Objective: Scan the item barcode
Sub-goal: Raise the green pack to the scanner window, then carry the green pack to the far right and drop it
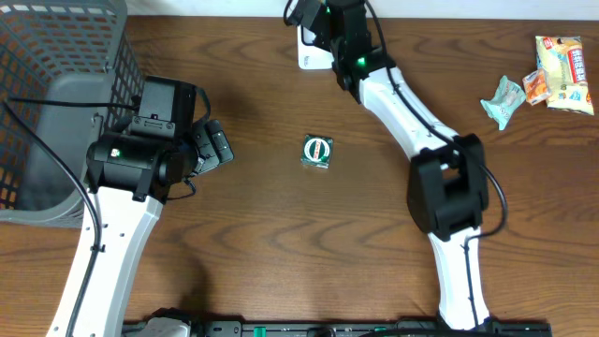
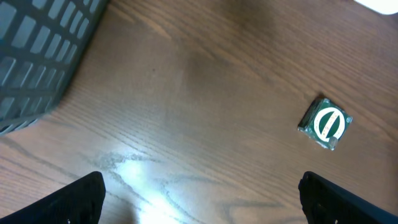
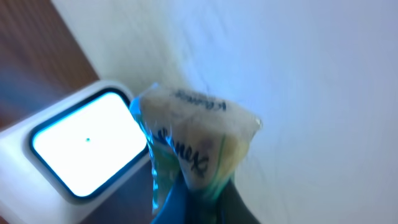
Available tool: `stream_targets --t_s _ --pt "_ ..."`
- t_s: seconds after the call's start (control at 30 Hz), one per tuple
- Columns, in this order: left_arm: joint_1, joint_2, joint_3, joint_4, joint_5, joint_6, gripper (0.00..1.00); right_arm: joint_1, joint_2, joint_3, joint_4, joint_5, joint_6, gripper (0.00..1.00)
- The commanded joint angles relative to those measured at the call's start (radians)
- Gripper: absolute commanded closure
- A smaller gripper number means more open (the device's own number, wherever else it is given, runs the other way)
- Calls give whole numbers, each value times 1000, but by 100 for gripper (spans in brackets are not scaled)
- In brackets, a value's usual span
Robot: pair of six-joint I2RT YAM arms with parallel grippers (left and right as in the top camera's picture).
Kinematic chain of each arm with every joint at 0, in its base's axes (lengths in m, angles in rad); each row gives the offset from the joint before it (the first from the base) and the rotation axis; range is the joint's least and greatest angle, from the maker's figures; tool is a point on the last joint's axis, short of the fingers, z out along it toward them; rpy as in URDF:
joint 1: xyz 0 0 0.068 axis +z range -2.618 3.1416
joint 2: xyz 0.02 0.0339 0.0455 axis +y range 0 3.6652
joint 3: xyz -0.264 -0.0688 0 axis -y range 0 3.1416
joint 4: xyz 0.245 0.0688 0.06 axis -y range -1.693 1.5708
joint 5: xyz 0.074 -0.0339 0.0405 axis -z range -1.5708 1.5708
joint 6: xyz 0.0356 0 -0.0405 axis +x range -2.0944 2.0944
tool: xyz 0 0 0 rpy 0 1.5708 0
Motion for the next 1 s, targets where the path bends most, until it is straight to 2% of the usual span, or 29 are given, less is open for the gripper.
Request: stream_targets --t_s 0.0,0.13,0.5,0.67,0.8,0.97 --pt "4 -3 3 -3 -10 -1 2 -16 90 6 81 2 -178 99" --pt "4 -3 3 -3 -10 -1 2 -7 122 6 122 -43 -254 99" --pt "4 -3 3 -3 -10 -1 2 -4 123 33 203 16 -223 99" --pt "4 -3 3 -3 -10 -1 3 -10 78 62 140 -8 -63 99" --pt "4 -3 3 -3 -10 -1 2 -41 16 67 77 -8 -14 99" --pt "4 -3 3 -3 -10 -1 2 -126 -76 67 -145 -8 71 99"
